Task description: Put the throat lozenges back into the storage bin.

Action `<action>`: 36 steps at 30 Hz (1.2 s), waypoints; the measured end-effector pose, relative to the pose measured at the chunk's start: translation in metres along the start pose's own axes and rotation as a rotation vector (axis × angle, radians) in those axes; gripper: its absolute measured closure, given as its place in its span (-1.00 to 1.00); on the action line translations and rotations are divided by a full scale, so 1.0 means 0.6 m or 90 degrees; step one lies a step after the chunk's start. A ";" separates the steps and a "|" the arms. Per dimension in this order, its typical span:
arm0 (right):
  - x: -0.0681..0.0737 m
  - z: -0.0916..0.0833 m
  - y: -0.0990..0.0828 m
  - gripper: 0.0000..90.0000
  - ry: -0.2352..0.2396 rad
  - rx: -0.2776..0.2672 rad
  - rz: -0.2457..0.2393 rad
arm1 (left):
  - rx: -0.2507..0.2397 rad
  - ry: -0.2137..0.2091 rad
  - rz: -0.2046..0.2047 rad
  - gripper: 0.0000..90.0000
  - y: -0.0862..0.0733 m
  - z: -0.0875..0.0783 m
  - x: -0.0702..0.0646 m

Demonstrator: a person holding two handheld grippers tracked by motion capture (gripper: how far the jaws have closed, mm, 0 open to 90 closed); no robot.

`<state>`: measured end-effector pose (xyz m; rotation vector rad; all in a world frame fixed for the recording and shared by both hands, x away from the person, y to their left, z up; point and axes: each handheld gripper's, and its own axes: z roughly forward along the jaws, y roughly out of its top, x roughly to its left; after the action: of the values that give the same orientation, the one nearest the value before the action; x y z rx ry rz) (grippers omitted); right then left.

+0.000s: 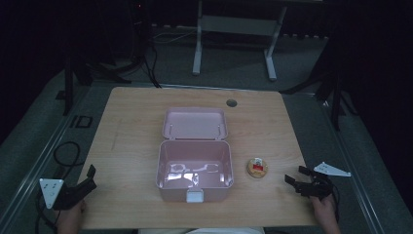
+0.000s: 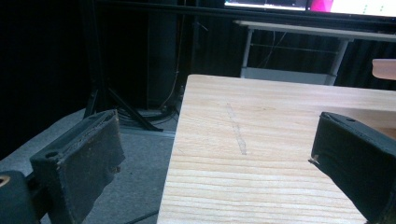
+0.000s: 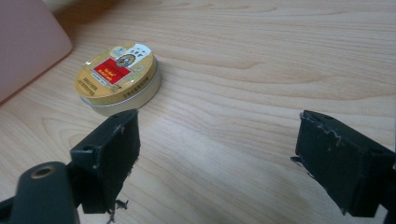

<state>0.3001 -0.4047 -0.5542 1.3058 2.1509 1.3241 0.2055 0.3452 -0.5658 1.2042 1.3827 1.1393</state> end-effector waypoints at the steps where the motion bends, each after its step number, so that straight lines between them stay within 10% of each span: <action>1: 0.001 0.001 0.002 -0.70 0.031 0.010 -0.011 | 0.000 0.000 0.000 -0.94 0.000 0.000 0.000; 8: 0.011 0.005 0.014 -0.71 0.131 0.061 -0.078 | 0.001 -0.001 -0.002 -0.94 0.000 0.001 0.000; 12: 0.032 0.005 0.035 -0.70 0.190 0.124 -0.157 | 0.001 -0.001 -0.002 -0.94 0.000 0.001 0.000; 14: 0.053 0.005 0.057 -0.70 0.211 0.214 -0.243 | 0.000 -0.001 -0.003 -0.94 0.000 0.001 0.000; 21: 0.092 0.004 0.110 -0.68 0.200 0.412 -0.389 | 0.003 -0.002 0.000 -0.94 0.000 0.001 0.000; 26: 0.137 0.021 0.142 -0.67 0.184 0.633 -0.490 | 0.002 -0.001 0.000 -0.94 0.000 0.001 0.000; 36: 0.175 0.038 0.174 -0.67 0.182 0.690 -0.568 | 0.000 -0.004 -0.003 -0.94 0.000 0.001 0.001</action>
<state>0.3144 -0.2895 -0.4595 0.1599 3.1832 -0.0818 0.2058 0.3456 -0.5658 1.2020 1.3802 1.1320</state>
